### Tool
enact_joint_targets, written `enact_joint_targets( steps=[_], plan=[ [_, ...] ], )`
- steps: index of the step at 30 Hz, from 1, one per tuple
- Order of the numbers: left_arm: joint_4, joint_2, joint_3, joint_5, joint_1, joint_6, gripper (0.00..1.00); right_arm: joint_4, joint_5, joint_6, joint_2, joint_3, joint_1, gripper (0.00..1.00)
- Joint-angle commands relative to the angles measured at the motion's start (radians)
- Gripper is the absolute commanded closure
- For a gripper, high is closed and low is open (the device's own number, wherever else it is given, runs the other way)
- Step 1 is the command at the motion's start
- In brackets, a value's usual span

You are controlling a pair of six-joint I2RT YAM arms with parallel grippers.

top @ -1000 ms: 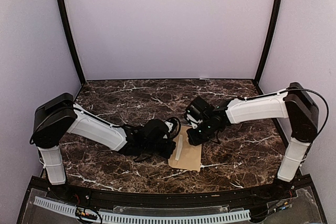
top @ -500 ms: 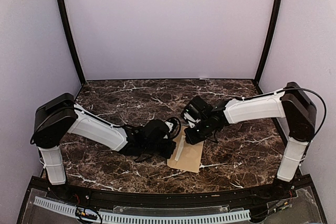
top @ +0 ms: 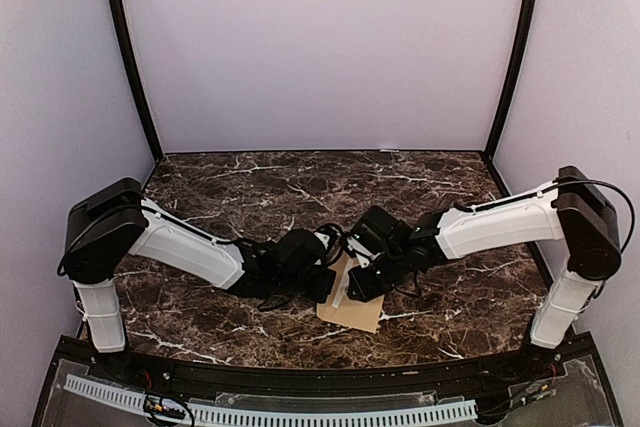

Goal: Place the letter into the envelope and seal it

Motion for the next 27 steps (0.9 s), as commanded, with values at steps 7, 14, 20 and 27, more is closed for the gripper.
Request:
enact_joint_targets(
  steps=[7,14,20,27],
  plan=[
    [-0.044,-0.003,0.004,-0.033,-0.003,-0.011,1.00,-0.009,0.005,0.119,-0.050,-0.081,0.062,1.00],
    [-0.056,-0.018,0.001,-0.049,-0.004,-0.019,1.00,0.081,0.210,0.140,-0.236,-0.106,0.062,1.00],
    [-0.080,-0.026,0.006,-0.073,-0.002,-0.039,1.00,0.124,0.397,0.149,-0.371,-0.145,0.061,1.00],
    [-0.115,-0.067,-0.012,-0.117,-0.002,-0.076,1.00,0.247,0.701,0.207,-0.422,-0.296,0.061,1.00]
  ],
)
